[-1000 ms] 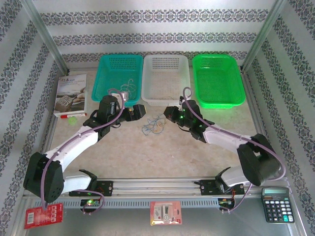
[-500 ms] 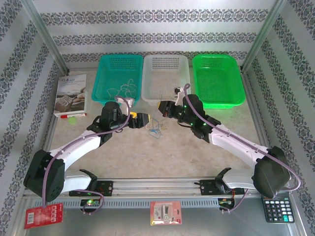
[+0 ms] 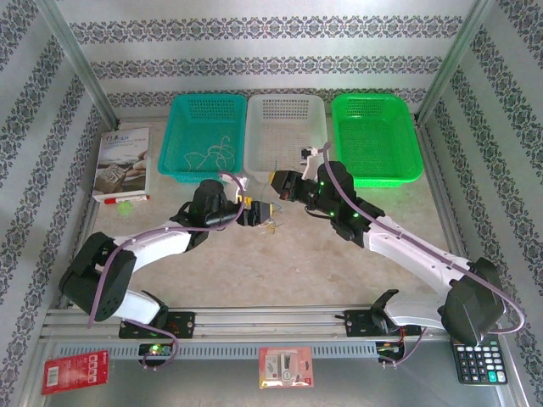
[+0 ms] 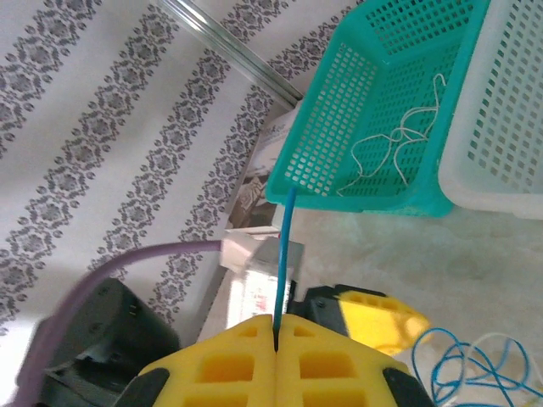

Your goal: Untangle the cables

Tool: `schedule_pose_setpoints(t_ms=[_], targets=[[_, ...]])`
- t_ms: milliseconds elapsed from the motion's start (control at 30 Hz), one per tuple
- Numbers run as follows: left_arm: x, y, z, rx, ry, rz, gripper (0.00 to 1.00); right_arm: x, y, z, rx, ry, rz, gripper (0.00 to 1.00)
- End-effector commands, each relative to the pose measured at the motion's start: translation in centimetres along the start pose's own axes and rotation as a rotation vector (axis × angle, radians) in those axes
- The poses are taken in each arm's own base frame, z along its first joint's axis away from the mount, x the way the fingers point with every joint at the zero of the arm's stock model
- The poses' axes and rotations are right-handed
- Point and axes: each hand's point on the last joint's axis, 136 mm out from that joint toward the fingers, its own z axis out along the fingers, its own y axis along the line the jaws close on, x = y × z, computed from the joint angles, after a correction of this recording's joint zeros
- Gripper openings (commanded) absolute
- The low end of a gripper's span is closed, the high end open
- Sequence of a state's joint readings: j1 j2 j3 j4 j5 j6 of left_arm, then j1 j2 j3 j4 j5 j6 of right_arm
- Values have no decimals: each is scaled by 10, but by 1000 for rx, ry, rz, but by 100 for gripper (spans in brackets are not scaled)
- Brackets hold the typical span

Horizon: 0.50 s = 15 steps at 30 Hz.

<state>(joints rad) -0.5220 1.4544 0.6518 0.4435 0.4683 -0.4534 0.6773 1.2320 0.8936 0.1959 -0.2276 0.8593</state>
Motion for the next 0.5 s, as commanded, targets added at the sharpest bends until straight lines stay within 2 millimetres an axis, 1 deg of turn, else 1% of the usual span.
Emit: schedule_pose_setpoints(t_ms=[0,167,300,467], targets=[[2,0,9,17,-37,22,84,-21,43,-10,-126,-53,5,0],[17,11,20,15,-15,-10,62,-34,69,-18,-201,-78,15,0],[29,16,23,16,3,-29,52,-49,88,-30,-241,-121,7,0],[41,22,21,7,19,-42,33,-68,111,-48,-282,-182,-17,0]])
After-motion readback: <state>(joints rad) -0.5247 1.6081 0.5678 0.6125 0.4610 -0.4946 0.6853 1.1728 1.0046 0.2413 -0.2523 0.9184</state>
